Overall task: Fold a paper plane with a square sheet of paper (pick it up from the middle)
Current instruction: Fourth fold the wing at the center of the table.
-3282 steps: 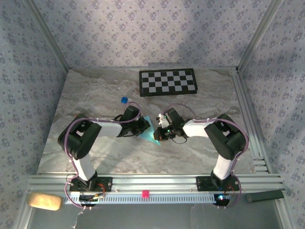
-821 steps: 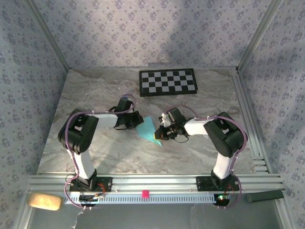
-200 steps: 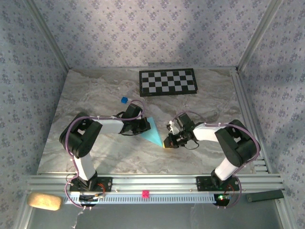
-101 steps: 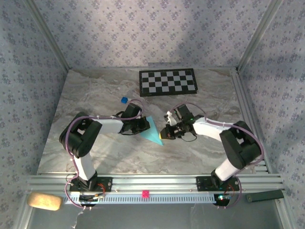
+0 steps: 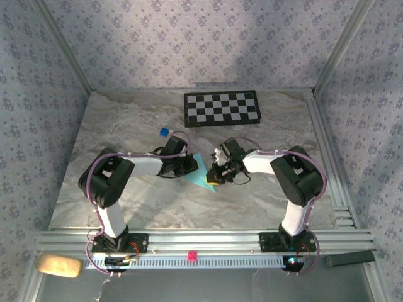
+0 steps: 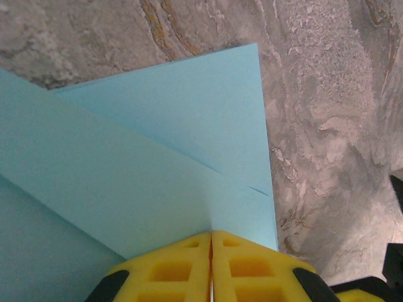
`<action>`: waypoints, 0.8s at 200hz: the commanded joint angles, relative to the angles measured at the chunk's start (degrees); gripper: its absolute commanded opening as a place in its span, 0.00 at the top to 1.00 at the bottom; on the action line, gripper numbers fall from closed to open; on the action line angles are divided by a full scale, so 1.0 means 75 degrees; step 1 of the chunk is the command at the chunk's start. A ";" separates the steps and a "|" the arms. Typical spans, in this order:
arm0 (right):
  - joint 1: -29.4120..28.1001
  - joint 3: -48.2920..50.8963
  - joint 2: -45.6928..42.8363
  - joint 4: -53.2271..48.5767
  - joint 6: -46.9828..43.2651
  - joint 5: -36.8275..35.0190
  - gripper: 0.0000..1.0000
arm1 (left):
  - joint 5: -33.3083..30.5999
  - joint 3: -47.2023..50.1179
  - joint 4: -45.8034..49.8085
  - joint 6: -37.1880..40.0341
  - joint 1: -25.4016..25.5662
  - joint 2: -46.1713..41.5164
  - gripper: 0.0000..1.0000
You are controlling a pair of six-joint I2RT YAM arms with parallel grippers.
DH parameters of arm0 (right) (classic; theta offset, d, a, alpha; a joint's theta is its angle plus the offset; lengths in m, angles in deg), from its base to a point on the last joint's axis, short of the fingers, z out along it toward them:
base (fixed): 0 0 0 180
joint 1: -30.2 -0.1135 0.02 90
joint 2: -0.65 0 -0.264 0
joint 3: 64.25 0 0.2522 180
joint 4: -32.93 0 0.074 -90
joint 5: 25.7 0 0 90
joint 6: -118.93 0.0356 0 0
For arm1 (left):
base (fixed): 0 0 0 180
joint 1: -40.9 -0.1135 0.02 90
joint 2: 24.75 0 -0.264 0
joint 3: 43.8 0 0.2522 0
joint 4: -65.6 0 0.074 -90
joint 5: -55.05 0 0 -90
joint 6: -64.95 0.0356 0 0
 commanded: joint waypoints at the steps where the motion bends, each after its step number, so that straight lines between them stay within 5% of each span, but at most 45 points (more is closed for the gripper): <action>1: 0.0043 0.0177 0.0189 -0.0287 0.0168 -0.0388 1.00 | -0.0472 -0.0128 0.0776 0.0290 -0.0040 0.0310 0.91; 97: 0.0073 0.0612 0.0180 -0.0167 0.0308 -0.0780 1.00 | -0.0672 -0.0768 0.1296 0.0196 0.0391 -0.0701 0.90; 160: 0.0069 0.0696 0.0173 -0.0146 0.0508 -0.0851 1.00 | -0.0069 0.0246 -0.0252 -0.0931 0.0831 -0.0468 0.97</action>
